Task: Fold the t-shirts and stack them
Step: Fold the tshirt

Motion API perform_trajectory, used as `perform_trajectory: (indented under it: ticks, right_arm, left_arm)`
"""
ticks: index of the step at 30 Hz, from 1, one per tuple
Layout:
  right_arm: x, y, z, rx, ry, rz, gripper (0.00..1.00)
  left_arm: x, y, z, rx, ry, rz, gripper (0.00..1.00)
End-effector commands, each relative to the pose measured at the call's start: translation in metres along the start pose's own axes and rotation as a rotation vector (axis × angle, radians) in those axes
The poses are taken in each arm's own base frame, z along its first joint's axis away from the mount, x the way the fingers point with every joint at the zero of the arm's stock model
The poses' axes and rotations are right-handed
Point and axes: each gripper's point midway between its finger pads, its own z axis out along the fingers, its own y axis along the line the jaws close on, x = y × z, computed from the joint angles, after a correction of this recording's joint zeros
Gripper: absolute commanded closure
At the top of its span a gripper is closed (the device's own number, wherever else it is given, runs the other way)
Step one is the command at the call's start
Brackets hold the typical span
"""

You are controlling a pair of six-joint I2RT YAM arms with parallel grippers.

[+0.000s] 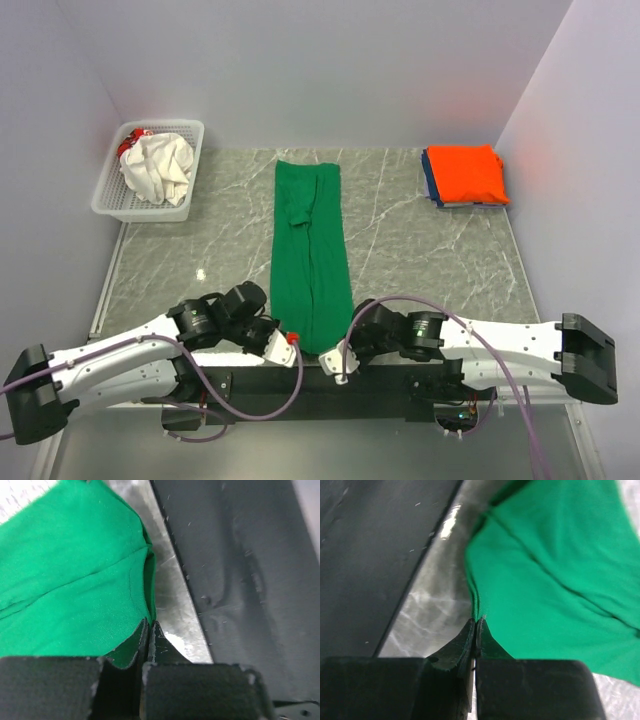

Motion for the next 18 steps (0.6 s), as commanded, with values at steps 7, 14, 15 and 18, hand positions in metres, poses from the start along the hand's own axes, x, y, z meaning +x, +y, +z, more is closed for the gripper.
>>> perform_trajectory:
  ticks: [7,14,15,18]
  right_arm:
    - [0.012,-0.057,-0.024,0.157,0.019,0.028,1.00]
    - [0.040,-0.104,-0.026,0.234,0.055,-0.032,1.00]
    - [0.044,-0.113,-0.024,0.243,0.063,-0.057,1.00]
    - [0.059,-0.130,-0.021,0.251,0.078,-0.074,1.00]
  left_arm:
    - [-0.004,0.041,-0.028,-0.126,-0.015,-0.068,0.99]
    - [0.021,0.111,-0.039,-0.280,0.027,0.026,0.99]
    - [0.020,0.120,-0.040,-0.295,0.022,0.041,0.99]
    - [0.036,0.146,-0.044,-0.326,0.028,0.055,0.99]
